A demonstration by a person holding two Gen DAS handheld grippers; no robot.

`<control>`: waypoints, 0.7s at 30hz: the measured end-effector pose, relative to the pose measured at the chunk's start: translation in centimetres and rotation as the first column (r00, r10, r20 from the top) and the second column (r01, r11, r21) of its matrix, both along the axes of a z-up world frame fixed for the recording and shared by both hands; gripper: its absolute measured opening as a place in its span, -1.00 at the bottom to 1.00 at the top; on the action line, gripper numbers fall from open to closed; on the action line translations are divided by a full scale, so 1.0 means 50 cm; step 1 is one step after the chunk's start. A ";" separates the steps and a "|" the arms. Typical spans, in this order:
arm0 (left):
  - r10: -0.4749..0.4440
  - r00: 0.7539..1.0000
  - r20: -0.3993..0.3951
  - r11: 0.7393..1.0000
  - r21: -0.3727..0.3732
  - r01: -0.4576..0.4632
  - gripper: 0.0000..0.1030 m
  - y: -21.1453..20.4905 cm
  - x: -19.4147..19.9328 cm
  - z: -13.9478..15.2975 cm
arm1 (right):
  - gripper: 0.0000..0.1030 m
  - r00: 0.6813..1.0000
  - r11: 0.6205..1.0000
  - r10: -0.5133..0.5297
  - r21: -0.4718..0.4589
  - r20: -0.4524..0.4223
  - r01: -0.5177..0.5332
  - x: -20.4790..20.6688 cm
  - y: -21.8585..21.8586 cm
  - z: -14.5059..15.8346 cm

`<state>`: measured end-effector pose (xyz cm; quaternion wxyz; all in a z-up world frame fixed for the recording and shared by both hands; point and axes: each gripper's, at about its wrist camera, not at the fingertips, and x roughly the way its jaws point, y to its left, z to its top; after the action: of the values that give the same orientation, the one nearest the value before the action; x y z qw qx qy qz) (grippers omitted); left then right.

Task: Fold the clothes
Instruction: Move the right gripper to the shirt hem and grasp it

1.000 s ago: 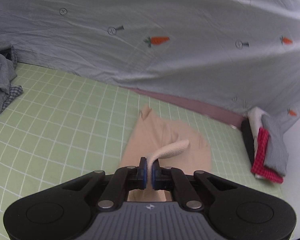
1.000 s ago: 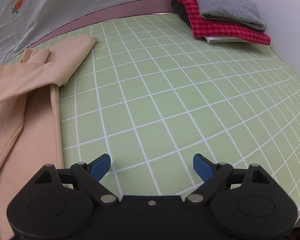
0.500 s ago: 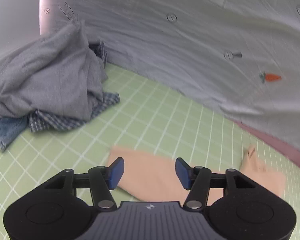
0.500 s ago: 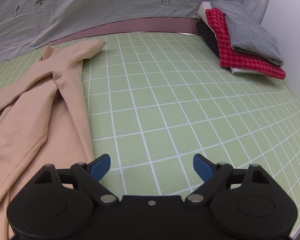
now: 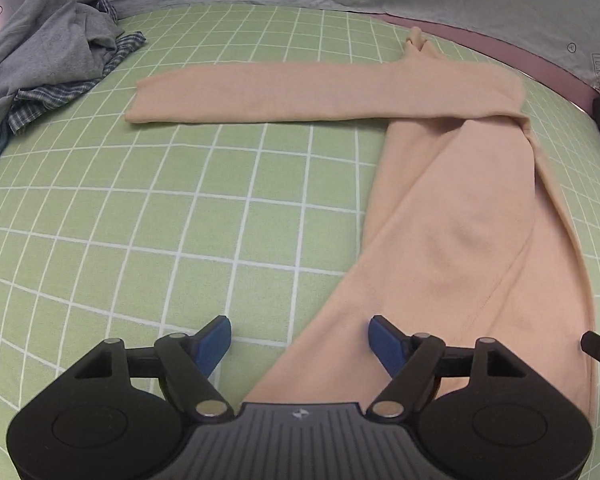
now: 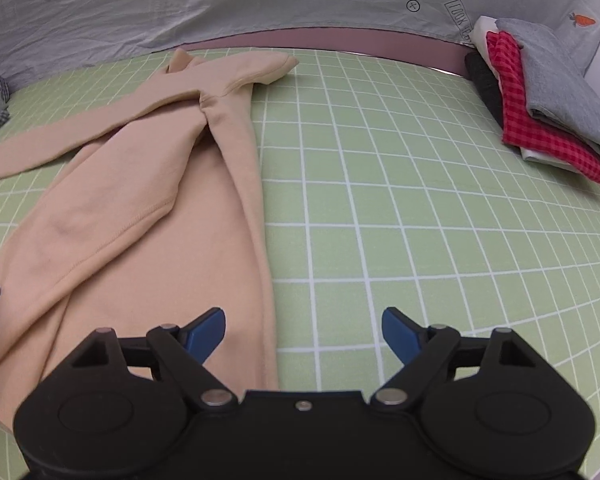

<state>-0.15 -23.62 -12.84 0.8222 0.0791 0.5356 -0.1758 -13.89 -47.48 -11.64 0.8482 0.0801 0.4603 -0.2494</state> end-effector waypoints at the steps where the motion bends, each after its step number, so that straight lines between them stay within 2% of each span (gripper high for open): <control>1: 0.000 1.000 0.001 1.000 0.005 0.000 0.52 0.003 -0.002 0.000 | 0.52 1.000 1.000 0.001 0.009 -0.008 -0.001 -0.007 0.004 -0.003; 4: -0.009 1.000 -0.007 1.000 0.018 0.009 0.55 0.009 -0.009 -0.005 | 0.27 1.000 0.999 0.002 0.035 -0.024 -0.001 -0.027 0.017 -0.013; 8: -0.012 1.000 -0.017 1.000 0.016 0.012 0.65 0.015 -0.011 -0.012 | -0.11 1.000 0.998 -0.001 0.061 0.010 0.001 -0.050 0.035 -0.013; 10: -0.023 1.000 -0.011 1.000 0.018 0.023 0.73 0.018 -0.011 -0.015 | -0.44 0.999 0.996 -0.008 0.095 0.034 0.005 -0.058 0.041 -0.013; 11: -0.031 0.999 -0.008 0.999 0.020 0.032 0.74 0.018 -0.011 -0.016 | -0.71 0.999 0.993 -0.015 0.117 0.047 0.009 -0.060 0.043 -0.013; 12: -0.041 0.999 -0.006 0.999 0.020 0.041 0.76 0.018 -0.010 -0.016 | -0.79 0.998 0.992 -0.023 0.124 0.053 0.017 -0.060 0.047 -0.012; 15: -0.067 0.998 0.002 0.998 0.019 0.067 0.80 0.020 -0.008 -0.017 | -0.95 0.998 0.996 -0.032 0.088 0.059 0.027 -0.059 0.062 0.000; 21: -0.096 0.995 0.014 0.995 0.011 0.096 0.82 0.027 -0.010 -0.018 | -0.95 0.991 0.999 -0.023 0.026 0.133 0.019 -0.060 0.106 0.063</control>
<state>-0.65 -22.28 -13.72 0.8161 0.1102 0.5263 -0.2118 -16.87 -42.16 -8.50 0.8733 0.1118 0.4049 -0.2467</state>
